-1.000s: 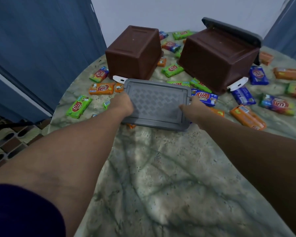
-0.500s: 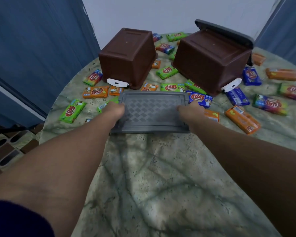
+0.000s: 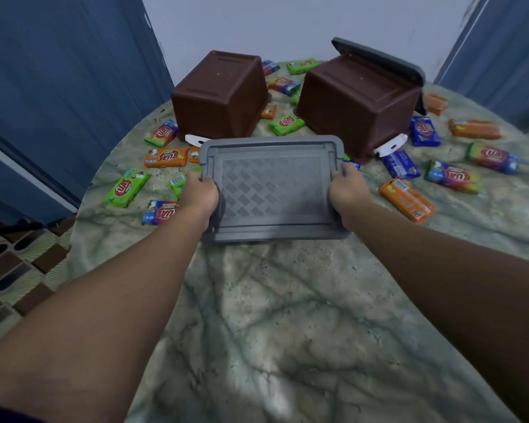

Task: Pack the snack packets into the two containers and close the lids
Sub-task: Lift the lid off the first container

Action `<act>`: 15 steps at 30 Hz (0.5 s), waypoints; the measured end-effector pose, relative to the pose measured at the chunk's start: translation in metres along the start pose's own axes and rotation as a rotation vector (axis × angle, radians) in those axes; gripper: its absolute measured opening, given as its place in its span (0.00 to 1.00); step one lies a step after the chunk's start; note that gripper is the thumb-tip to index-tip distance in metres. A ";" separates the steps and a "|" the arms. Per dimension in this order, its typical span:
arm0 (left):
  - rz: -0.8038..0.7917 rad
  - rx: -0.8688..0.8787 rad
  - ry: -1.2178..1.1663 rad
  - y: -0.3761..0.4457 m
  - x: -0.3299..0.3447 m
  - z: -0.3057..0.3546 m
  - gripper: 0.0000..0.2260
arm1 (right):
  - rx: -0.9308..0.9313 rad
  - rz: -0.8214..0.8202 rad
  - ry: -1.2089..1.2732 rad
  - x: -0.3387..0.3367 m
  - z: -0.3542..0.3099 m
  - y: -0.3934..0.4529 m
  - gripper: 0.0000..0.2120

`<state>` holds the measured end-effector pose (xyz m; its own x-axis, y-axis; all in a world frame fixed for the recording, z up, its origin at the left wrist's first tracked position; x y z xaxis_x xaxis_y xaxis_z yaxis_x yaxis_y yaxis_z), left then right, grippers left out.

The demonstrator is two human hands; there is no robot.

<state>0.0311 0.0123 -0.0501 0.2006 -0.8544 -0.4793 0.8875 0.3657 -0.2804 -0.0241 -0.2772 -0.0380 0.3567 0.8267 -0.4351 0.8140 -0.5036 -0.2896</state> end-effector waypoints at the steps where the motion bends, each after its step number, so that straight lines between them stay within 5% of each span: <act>1: 0.011 0.003 0.004 -0.008 0.001 0.001 0.08 | -0.023 -0.007 -0.006 -0.006 0.001 0.002 0.16; 15: 0.124 -0.036 -0.012 -0.127 0.054 -0.013 0.10 | -0.145 -0.191 -0.169 -0.108 0.046 0.011 0.16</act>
<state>-0.0756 -0.0759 -0.0512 0.3129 -0.8060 -0.5024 0.8401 0.4817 -0.2496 -0.0751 -0.3839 -0.0337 0.1198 0.8435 -0.5236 0.9204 -0.2921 -0.2600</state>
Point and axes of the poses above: each hand's wrist, its own y-axis towards the middle knuckle, its own x-axis out of the palm, z = x × y, the point moved 3 cm from there along y, towards the middle knuckle
